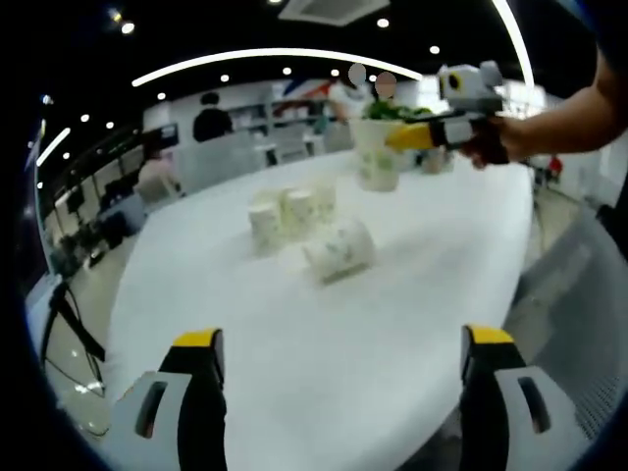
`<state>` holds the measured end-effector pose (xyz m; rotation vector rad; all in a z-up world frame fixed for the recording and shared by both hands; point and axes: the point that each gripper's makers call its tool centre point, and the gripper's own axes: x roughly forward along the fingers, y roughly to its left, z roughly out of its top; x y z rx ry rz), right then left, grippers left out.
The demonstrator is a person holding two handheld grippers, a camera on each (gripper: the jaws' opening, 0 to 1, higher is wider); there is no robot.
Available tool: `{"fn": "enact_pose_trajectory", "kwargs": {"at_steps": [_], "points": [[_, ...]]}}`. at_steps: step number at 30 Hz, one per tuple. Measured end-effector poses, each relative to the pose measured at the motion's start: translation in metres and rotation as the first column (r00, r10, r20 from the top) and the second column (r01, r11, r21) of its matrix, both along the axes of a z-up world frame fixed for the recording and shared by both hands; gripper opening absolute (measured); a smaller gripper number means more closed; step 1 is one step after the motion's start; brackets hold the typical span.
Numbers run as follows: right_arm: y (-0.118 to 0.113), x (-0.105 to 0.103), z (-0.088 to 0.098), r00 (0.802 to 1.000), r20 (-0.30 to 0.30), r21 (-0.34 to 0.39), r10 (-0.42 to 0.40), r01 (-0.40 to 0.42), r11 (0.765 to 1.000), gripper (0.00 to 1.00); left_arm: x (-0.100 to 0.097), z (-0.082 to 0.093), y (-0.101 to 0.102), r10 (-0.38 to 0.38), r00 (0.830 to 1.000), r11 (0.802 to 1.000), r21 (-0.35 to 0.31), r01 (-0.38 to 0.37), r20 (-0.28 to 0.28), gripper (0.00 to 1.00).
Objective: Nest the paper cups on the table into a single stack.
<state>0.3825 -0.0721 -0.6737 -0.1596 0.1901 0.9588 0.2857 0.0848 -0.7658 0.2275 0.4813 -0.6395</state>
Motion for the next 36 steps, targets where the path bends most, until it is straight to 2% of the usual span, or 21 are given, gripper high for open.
{"fn": "enact_pose_trajectory", "kwargs": {"at_steps": [21, 27, 36], "points": [[0.02, -0.046, 0.01, 0.996, 0.026, 0.014, 0.082, -0.082, 0.996, 0.35, 0.002, 0.005, 0.004, 0.02, 0.999, 1.0, -0.002, -0.02, 0.024, 0.99], [0.019, -0.059, 0.011, 0.995, 0.035, 0.011, 0.099, -0.099, 0.995, 0.34, 0.002, 0.004, 0.003, 0.013, 1.0, 1.0, 0.002, -0.014, 0.023, 0.99], [0.011, -0.07, 0.017, 0.995, 0.033, 0.051, 0.096, -0.098, 0.994, 0.34, 0.0, 0.004, 0.002, 0.009, 1.0, 1.0, 0.0, -0.009, 0.02, 0.99]]}}
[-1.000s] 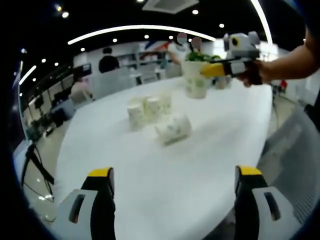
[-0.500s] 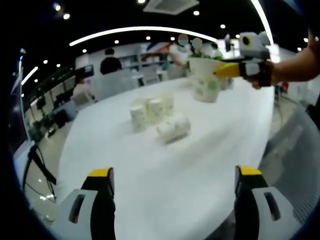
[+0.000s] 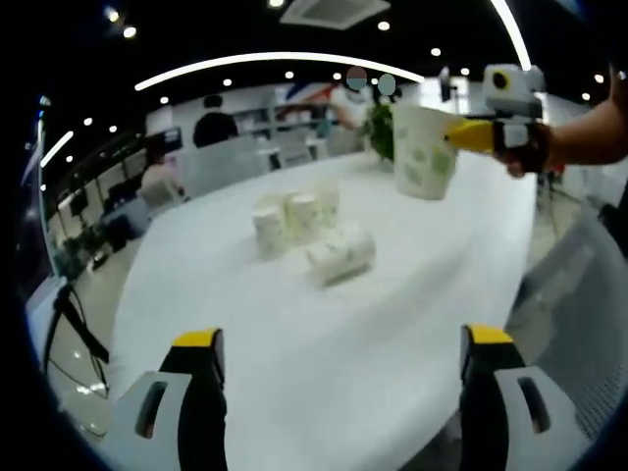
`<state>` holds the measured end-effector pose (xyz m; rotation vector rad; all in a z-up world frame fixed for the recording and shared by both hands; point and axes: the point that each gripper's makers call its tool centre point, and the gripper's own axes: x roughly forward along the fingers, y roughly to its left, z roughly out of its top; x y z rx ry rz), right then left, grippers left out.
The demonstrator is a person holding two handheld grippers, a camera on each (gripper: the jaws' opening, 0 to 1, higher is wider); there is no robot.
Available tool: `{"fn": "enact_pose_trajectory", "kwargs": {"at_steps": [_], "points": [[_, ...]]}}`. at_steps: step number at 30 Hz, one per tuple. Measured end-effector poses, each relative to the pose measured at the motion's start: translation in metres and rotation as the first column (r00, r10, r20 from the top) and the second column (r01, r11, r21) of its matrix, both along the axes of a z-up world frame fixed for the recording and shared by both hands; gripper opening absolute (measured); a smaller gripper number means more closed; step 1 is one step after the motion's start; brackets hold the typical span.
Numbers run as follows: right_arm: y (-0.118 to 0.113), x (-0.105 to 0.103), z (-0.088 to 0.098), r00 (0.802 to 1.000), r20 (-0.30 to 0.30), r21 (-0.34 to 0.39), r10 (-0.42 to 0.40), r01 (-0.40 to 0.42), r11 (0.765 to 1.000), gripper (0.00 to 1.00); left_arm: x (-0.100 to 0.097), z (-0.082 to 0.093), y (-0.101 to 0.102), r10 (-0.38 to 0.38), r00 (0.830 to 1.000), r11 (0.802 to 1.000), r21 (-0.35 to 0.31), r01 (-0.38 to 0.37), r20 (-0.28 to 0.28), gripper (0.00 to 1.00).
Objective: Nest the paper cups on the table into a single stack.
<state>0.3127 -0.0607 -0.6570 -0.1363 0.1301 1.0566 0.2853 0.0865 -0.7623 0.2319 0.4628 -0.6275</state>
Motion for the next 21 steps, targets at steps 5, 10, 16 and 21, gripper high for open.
{"fn": "enact_pose_trajectory", "kwargs": {"at_steps": [5, 10, 16, 21], "points": [[-0.003, -0.007, 0.001, 1.0, -0.007, 0.013, 0.0, 0.0, 1.0, 0.34, 0.0, 0.0, -0.001, -0.003, 1.0, 1.0, 0.001, 0.003, -0.004, 0.99], [-0.005, -0.015, 0.005, 1.0, 0.006, 0.012, 0.01, -0.01, 1.0, 0.35, -0.001, 0.0, -0.003, -0.01, 1.0, 1.0, 0.002, 0.01, -0.003, 0.99], [-0.007, -0.018, 0.0, 1.0, 0.003, 0.007, 0.012, -0.012, 1.0, 0.35, -0.001, 0.0, -0.003, -0.012, 1.0, 1.0, 0.004, 0.012, -0.005, 0.99], [-0.007, -0.025, -0.022, 1.0, -0.002, -0.023, 0.026, -0.026, 0.999, 0.35, -0.001, -0.001, -0.004, -0.016, 1.0, 1.0, 0.005, 0.016, -0.011, 0.99]]}}
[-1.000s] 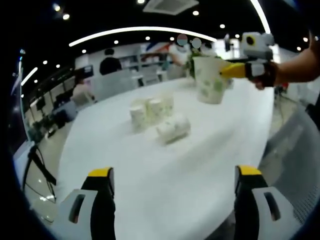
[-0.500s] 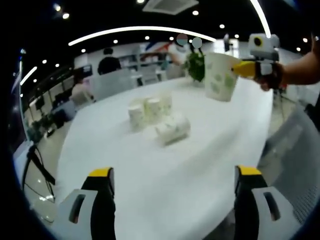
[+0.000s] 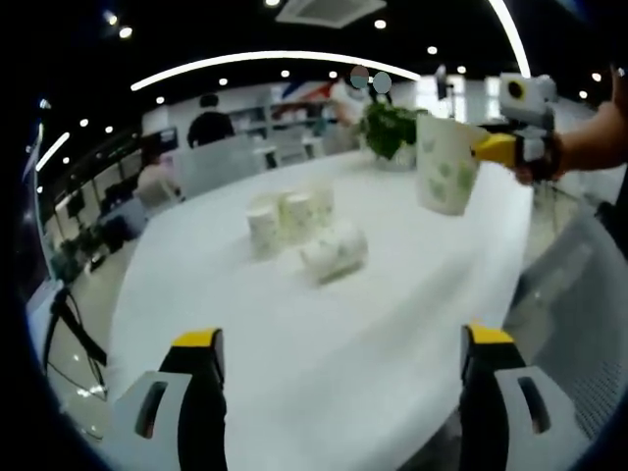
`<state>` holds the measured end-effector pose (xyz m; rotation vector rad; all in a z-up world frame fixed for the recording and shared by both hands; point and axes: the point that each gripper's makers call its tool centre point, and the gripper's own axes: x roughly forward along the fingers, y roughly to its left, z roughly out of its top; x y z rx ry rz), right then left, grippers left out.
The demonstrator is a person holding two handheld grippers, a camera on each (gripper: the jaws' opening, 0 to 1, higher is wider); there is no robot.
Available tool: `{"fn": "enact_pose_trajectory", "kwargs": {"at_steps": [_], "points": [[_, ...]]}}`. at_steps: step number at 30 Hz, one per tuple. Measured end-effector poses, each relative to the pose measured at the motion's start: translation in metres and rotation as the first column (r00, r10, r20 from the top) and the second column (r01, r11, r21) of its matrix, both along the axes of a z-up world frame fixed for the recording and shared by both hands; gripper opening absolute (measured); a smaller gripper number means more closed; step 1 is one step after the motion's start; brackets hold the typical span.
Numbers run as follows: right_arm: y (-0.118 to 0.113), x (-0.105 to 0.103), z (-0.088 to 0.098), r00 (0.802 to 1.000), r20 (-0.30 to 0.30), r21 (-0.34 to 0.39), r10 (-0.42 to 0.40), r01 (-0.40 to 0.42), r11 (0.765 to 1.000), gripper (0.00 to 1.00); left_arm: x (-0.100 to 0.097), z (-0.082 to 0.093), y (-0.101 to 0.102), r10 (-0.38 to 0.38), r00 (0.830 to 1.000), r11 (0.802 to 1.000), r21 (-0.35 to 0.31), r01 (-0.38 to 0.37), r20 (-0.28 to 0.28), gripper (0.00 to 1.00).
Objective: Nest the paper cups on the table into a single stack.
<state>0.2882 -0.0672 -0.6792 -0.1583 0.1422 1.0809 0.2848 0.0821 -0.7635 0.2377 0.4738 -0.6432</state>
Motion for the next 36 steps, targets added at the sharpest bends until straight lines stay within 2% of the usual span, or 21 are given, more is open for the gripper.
{"fn": "enact_pose_trajectory", "kwargs": {"at_steps": [8, 15, 22, 32, 36], "points": [[0.002, -0.009, -0.029, 1.0, 0.028, -0.025, 0.01, -0.009, 1.0, 0.35, 0.0, -0.003, -0.001, -0.008, 1.0, 1.0, 0.011, 0.008, -0.009, 0.99], [0.0, -0.012, -0.053, 1.0, -0.012, -0.023, -0.006, 0.006, 1.0, 0.34, -0.001, -0.005, -0.002, -0.013, 1.0, 1.0, 0.014, 0.013, -0.017, 0.99], [-0.001, -0.012, -0.085, 0.998, -0.063, -0.048, -0.016, 0.013, 0.999, 0.34, -0.002, -0.006, -0.001, -0.013, 1.0, 1.0, 0.014, 0.014, -0.021, 0.99], [-0.004, -0.013, -0.104, 0.997, -0.074, -0.083, -0.024, 0.018, 0.996, 0.34, -0.003, -0.007, -0.001, -0.012, 1.0, 1.0, 0.01, 0.012, -0.024, 0.99], [-0.004, -0.017, -0.11, 0.995, -0.097, -0.094, -0.016, 0.007, 0.996, 0.34, -0.003, -0.006, -0.001, -0.009, 1.0, 1.0, 0.01, 0.009, -0.022, 0.99]]}}
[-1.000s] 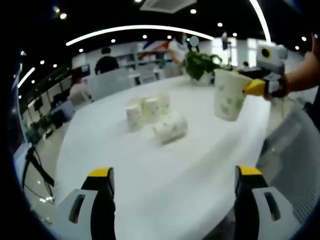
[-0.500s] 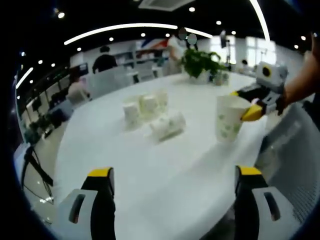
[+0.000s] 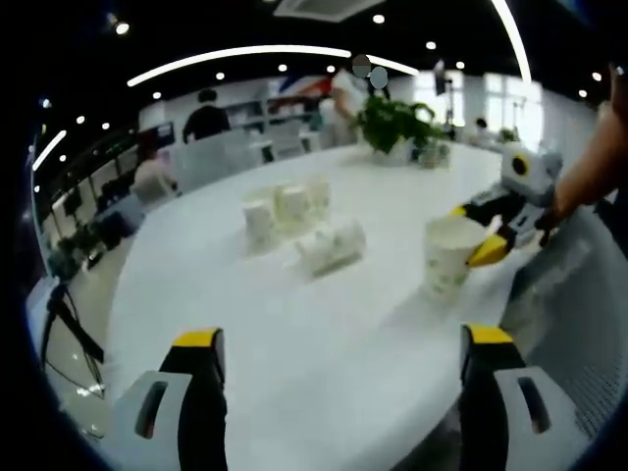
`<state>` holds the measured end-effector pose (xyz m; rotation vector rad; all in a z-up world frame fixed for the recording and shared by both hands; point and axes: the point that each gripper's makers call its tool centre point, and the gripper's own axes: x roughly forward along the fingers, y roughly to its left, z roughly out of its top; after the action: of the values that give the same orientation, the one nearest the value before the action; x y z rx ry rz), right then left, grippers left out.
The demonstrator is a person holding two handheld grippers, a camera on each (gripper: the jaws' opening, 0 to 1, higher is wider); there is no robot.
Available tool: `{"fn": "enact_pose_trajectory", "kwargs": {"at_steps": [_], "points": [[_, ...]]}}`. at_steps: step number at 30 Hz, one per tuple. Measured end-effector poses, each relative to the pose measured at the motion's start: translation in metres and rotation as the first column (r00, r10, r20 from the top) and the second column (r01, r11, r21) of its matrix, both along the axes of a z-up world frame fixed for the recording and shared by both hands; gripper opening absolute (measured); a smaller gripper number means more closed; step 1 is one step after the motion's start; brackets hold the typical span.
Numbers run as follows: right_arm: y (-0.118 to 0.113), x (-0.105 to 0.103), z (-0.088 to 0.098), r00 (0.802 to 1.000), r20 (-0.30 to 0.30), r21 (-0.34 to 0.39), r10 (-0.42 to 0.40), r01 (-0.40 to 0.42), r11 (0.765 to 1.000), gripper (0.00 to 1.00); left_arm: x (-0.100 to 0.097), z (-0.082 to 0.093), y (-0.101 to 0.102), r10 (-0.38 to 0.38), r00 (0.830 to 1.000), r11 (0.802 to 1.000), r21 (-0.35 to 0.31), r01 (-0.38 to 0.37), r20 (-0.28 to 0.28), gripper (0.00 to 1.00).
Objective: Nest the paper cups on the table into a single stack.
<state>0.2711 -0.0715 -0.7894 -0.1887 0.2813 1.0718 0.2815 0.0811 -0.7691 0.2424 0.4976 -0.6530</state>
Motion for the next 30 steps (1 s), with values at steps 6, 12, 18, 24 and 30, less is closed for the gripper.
{"fn": "enact_pose_trajectory", "kwargs": {"at_steps": [6, 12, 18, 24, 30], "points": [[-0.001, -0.003, -0.017, 0.999, -0.03, -0.041, 0.016, -0.017, 0.999, 0.35, 0.001, 0.001, -0.001, 0.001, 1.0, 1.0, 0.001, -0.001, 0.003, 0.98], [-0.001, -0.005, -0.018, 0.999, -0.033, -0.053, 0.023, -0.025, 0.998, 0.37, 0.001, 0.001, -0.002, -0.001, 1.0, 1.0, 0.004, 0.001, 0.003, 0.98], [-0.004, -0.005, -0.008, 0.999, -0.033, -0.042, 0.022, -0.023, 0.999, 0.46, 0.001, 0.0, -0.001, -0.002, 1.0, 1.0, 0.006, 0.002, 0.003, 0.99], [-0.018, 0.001, 0.009, 0.999, -0.041, -0.019, -0.017, 0.016, 1.0, 0.59, 0.001, 0.001, -0.003, -0.007, 1.0, 1.0, -0.003, 0.007, 0.006, 0.99], [-0.039, 0.009, 0.027, 0.997, -0.03, 0.0, -0.074, 0.074, 0.997, 0.66, 0.002, 0.002, -0.001, -0.005, 1.0, 1.0, -0.008, 0.005, 0.01, 0.99]]}}
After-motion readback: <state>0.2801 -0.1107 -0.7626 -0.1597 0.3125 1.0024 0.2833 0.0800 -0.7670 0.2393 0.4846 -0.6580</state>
